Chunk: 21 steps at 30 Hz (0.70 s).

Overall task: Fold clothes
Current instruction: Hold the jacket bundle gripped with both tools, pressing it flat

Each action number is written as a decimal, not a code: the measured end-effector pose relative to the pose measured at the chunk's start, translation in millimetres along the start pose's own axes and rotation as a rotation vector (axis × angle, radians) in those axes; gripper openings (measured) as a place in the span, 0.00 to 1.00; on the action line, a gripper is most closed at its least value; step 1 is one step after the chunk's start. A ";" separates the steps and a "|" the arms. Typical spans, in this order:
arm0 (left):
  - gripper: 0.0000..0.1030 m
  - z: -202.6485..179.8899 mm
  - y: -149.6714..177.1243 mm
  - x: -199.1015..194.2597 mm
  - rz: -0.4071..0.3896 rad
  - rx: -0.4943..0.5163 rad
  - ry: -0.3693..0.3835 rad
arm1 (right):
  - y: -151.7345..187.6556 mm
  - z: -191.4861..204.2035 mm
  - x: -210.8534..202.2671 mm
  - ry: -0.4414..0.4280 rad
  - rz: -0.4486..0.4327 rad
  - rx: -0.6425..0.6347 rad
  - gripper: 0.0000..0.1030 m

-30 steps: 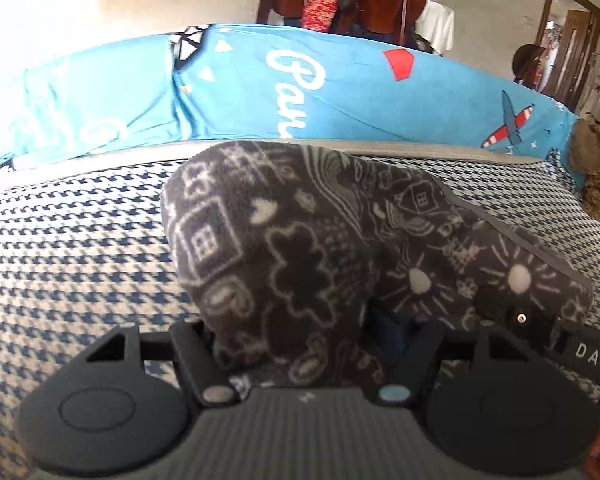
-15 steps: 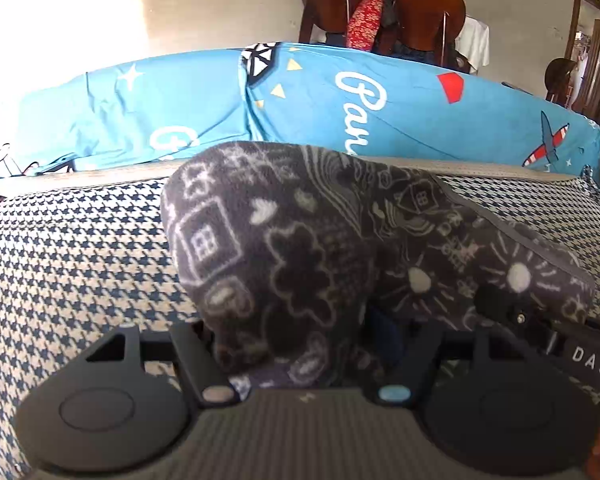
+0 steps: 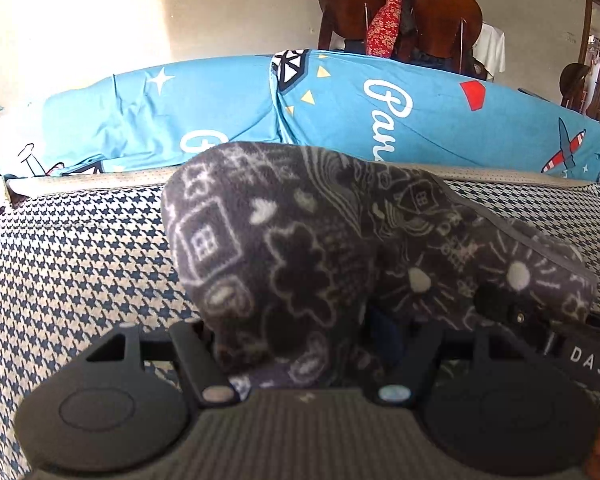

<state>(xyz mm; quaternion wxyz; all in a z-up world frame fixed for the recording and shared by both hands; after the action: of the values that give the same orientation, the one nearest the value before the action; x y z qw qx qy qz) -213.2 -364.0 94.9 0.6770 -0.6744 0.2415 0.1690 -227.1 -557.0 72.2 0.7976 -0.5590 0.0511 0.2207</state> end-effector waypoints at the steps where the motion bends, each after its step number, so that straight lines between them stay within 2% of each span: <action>1: 0.65 2.2 -0.5 -0.2 -0.003 -0.001 -0.005 | 0.2 1.9 0.8 -0.003 0.000 -0.001 0.36; 21: 0.65 54.0 -8.2 -2.0 -0.084 -0.032 -0.063 | -1.3 55.1 31.5 -0.042 -0.024 -0.093 0.36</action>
<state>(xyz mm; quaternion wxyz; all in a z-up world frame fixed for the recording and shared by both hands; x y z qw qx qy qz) -205.0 -310.3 101.4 0.6799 -0.6889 0.1892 0.1654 -207.4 -497.7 83.3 0.7744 -0.5912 0.0172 0.2249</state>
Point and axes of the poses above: each gripper's, at about its wrist camera, not at the fingertips, and x roughly the way its jaws point, z to its left, y to its underside, the point moved 4 cm from there along x, roughly the way its jaws point, and after that the axes turned 10 degrees about -z, right-handed, at the moved point
